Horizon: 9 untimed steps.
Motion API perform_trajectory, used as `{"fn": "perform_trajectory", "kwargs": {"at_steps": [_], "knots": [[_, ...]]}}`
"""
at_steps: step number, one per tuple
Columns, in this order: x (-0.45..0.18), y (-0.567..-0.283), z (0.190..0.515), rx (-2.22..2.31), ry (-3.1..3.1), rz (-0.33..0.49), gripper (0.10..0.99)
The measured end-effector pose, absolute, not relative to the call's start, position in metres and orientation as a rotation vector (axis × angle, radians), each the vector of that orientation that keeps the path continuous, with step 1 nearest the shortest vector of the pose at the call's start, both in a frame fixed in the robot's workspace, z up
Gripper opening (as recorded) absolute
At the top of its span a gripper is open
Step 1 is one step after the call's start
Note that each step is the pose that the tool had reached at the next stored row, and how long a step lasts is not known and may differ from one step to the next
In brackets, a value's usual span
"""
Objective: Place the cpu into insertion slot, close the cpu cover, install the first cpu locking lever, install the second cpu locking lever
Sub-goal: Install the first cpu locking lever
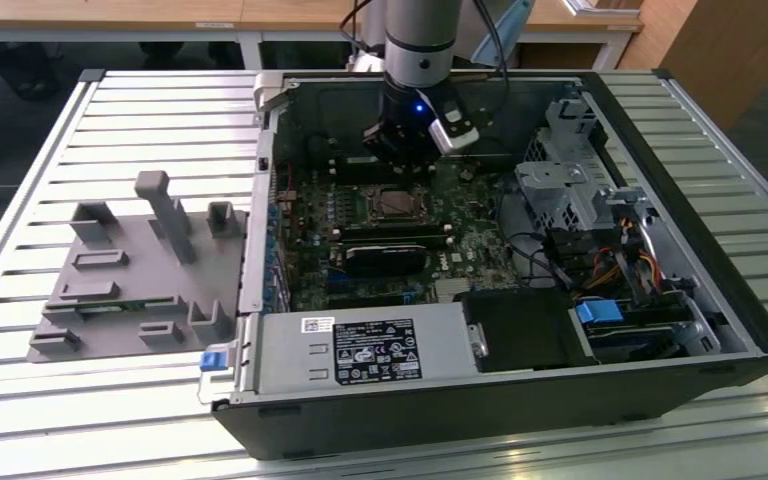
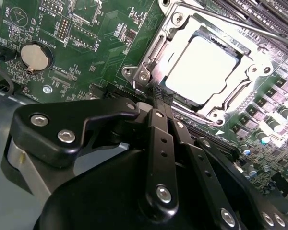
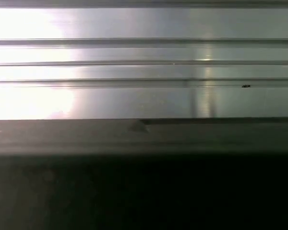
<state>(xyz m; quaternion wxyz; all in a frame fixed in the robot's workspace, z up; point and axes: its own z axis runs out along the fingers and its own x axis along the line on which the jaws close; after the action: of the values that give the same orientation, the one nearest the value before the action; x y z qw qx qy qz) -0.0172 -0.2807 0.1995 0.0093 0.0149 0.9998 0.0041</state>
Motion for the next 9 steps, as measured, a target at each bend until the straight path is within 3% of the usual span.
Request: {"fn": "perform_trajectory", "kwargs": {"at_steps": [9], "knots": [[-0.0155, -0.2789, 0.1960, 0.047, 3.123, 0.005, 0.106]]}}
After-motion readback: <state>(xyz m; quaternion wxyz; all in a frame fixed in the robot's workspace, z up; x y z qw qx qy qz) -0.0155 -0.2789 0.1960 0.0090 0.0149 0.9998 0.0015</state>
